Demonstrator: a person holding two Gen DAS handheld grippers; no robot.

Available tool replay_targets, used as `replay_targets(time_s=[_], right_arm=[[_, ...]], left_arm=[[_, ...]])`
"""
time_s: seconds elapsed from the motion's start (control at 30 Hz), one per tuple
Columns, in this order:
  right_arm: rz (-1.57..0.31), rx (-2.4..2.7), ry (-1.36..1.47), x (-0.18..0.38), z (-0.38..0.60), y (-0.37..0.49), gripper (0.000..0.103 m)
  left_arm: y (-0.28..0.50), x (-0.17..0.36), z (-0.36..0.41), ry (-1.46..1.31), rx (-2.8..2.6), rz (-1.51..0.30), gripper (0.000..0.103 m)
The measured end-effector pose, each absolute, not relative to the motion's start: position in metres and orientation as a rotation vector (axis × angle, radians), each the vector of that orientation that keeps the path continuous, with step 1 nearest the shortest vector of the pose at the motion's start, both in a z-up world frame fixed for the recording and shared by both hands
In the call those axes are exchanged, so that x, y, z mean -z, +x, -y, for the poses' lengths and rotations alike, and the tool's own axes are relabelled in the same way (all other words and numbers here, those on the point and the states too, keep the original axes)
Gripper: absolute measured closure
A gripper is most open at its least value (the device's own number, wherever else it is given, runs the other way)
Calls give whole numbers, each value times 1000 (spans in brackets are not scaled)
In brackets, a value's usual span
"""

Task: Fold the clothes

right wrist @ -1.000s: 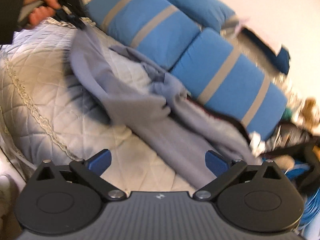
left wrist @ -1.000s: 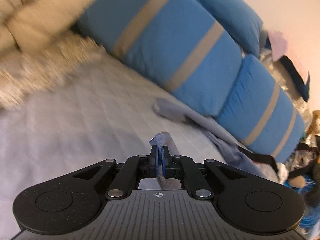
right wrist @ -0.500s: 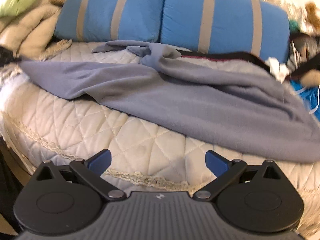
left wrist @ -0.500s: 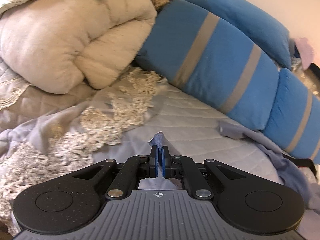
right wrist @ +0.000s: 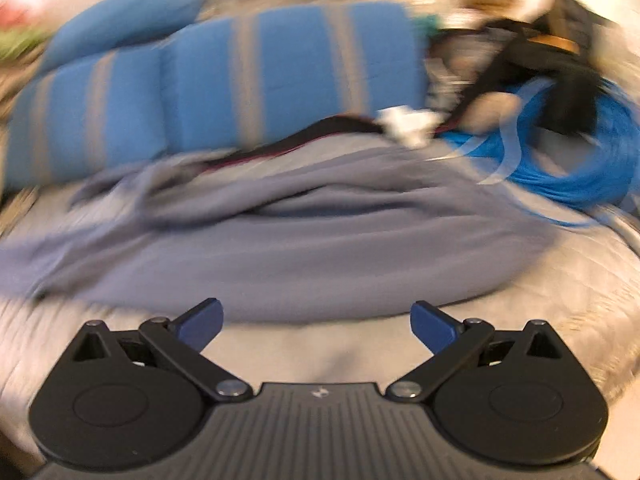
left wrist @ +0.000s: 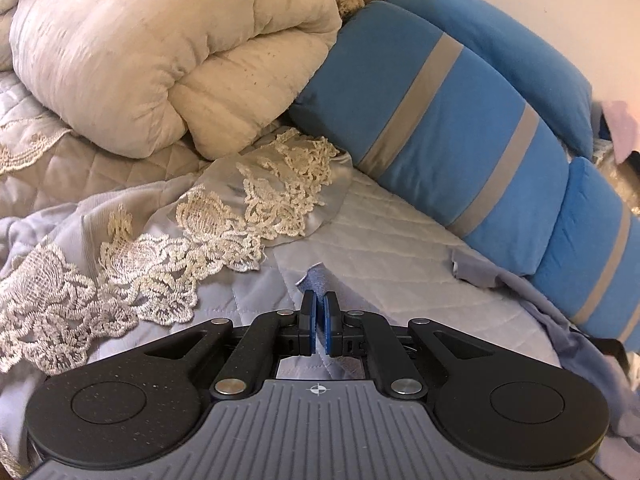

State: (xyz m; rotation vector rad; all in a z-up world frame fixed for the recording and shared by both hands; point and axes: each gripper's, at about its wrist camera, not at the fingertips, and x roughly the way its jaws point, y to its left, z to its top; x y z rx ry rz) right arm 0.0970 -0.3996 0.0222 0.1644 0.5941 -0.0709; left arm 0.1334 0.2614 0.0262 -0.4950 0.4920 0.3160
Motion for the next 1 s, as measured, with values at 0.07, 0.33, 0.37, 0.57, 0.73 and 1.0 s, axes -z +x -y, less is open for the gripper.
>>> replay_targets(time_s=[0.07, 0.33, 0.37, 0.57, 0.73, 1.0], right_arm=[[-565, 132, 216, -20, 424, 99, 0], [-522, 224, 67, -15, 467, 100, 1], [-518, 219, -38, -15, 463, 100, 1], [-516, 209, -672, 2, 445, 100, 3], [-535, 214, -1168, 40, 444, 109, 16], [-622, 114, -1519, 85, 452, 124, 73]], left_arm=[[133, -25, -262, -494, -314, -492, 100], [134, -21, -264, -506, -309, -506, 100], [134, -21, -264, -505, -308, -507, 100], [134, -18, -267, -540, -306, -509, 100], [134, -18, -268, -548, -307, -510, 99], [135, -17, -269, -557, -306, -519, 99]])
